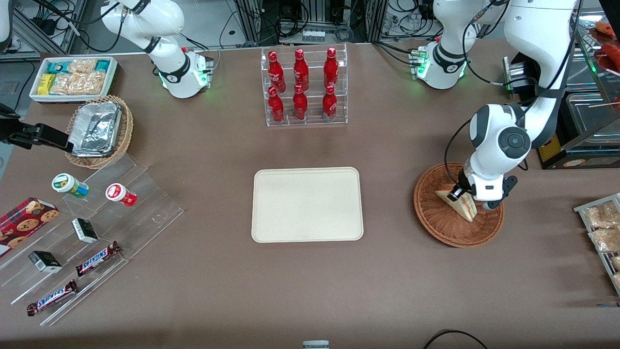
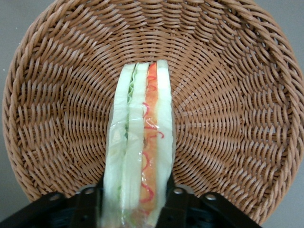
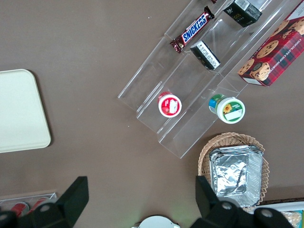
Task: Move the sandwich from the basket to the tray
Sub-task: 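Close the left gripper on the wrapped sandwich and lift it, then carry the sandwich with the left gripper over the cream tray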
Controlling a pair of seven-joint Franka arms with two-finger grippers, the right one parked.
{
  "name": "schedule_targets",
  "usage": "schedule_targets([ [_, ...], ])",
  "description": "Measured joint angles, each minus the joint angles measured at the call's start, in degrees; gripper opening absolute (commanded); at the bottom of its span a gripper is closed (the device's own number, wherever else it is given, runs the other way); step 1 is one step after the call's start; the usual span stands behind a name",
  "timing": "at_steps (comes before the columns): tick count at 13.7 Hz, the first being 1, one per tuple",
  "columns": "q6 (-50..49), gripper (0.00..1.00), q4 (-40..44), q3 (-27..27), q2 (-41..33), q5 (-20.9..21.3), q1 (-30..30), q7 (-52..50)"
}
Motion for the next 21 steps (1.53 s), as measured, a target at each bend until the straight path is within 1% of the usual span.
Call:
schedule_targets([
  [3,-0.65,0.00,0.73,-0.01,-0.05,0.32,-0.01,0.16],
  [4,-3.12,0.00,1.86,-0.07,-0.28,1.38,-0.08,0.36],
  [6,-12.96,0.00,6.33,-0.24,-1.51,4.50,-1.12,0.63],
  [7,-18.50,0.00,9.39,-0.44,-2.36,5.12,-2.22,1.08],
  [9,-28.05,0.00,15.96,-1.58,-3.82,5.30,-5.08,1.38],
  [11,-33.39,0.00,21.00,-4.13,-4.40,5.26,-7.15,1.37],
  [15,-34.33,0.00,25.43,-9.21,-3.03,5.19,-10.99,1.30],
  [18,-34.31,0.00,30.53,-9.73,0.76,5.16,-17.63,1.15],
  [21,-34.16,0.00,36.48,-9.84,7.28,5.16,-24.25,0.06],
])
